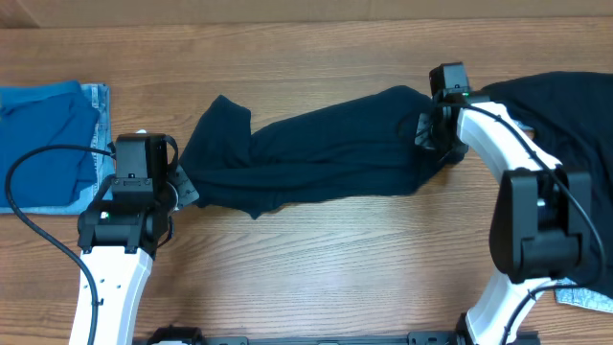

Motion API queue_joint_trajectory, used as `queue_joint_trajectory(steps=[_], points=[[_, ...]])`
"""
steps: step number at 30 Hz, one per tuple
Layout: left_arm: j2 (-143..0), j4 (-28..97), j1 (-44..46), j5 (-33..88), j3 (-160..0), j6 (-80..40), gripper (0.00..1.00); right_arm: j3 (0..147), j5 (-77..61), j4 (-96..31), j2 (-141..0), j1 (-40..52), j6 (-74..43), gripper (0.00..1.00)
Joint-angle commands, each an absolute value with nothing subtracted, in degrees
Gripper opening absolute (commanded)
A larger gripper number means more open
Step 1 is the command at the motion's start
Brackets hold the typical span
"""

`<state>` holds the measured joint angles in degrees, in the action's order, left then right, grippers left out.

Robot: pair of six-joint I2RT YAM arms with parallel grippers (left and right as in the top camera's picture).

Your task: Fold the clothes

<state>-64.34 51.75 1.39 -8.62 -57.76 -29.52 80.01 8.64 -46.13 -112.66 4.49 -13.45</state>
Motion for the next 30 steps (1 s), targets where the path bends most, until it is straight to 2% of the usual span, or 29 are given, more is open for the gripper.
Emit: queue_joint_trajectory(steps=[1,9,11,15,30], points=[[-63.75,51.81,0.99,-8.95,-58.65,-28.25,0.04,81.93,11.38,-46.30,-109.27,4.29,-13.45,0.14],[-63.75,51.81,0.99,-8.95,-58.65,-28.27,0.04,81.93,13.50,-47.20,-109.27,4.29,-13.47,0.14],[-63.75,51.86,0.99,-8.95,-58.65,-28.25,0.04,81.95,13.47,-47.79,-109.25,4.29,-13.52,0.04],[-63.64,51.75,0.99,-8.93,-58.67,-28.25,0.04,83.79,12.82,-52.51,-107.37,4.29,-13.74,0.04],[-63.57,52.47,0.97,-9.26,-65.84,-22.24,0.04,90.83,12.84,-58.74,-82.24,2.92,-13.69,0.04]])
